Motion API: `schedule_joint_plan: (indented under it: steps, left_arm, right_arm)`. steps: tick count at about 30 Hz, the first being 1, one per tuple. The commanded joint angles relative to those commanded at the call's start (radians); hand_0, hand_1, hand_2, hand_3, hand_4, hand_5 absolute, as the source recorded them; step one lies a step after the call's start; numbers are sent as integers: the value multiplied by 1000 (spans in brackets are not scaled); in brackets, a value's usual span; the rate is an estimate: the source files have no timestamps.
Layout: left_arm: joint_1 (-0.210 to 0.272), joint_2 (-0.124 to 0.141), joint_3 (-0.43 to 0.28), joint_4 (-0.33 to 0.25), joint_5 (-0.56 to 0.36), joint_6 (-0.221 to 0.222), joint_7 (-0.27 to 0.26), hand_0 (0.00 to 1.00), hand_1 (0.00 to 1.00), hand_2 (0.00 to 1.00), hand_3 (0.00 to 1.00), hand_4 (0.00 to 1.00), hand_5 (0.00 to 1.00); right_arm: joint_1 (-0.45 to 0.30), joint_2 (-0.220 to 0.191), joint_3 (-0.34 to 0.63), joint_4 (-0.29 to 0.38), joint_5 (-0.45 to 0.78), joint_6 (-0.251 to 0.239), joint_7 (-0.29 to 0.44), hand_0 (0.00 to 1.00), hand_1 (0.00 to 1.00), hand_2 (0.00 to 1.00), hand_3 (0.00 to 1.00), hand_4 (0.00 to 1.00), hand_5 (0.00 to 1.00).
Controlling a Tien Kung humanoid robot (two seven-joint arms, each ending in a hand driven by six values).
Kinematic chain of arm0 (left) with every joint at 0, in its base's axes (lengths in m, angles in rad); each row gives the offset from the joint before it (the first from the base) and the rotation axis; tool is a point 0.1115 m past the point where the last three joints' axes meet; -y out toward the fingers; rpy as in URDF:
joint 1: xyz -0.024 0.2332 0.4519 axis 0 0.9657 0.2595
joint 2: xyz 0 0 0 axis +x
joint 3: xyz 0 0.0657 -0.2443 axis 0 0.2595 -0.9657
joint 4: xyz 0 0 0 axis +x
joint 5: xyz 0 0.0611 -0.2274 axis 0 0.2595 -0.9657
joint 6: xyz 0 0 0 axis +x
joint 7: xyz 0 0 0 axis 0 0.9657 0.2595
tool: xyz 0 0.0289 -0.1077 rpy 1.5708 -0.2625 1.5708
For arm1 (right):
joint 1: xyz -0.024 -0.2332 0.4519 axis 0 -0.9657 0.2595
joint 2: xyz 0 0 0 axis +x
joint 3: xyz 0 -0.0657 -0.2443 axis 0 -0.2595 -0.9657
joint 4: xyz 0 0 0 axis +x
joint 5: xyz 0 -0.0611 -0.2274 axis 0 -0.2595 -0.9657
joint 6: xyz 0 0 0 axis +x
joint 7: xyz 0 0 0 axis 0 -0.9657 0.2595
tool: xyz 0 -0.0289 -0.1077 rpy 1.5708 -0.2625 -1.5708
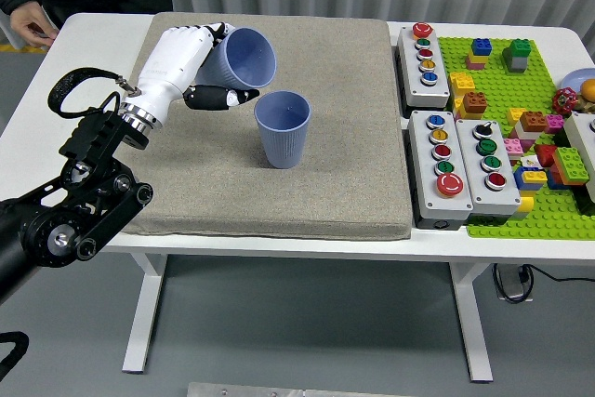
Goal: Pick cup pour cup place
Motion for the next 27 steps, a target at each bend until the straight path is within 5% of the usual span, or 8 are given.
schedule_joint_plan:
  steps: [10, 27]
  left_arm:
    - [-34, 40, 34, -1, 129, 26, 24, 434, 437, 486, 492, 775, 195]
    - [-90, 94, 114, -21, 144, 43, 41, 428, 439, 480, 487, 758, 193]
  right_arm:
    - [5, -1, -5, 0, 8, -4, 0, 669, 610, 558, 550, 2, 199]
    - [8, -2, -8, -1, 10, -5, -1, 669, 610, 557, 550, 2, 198]
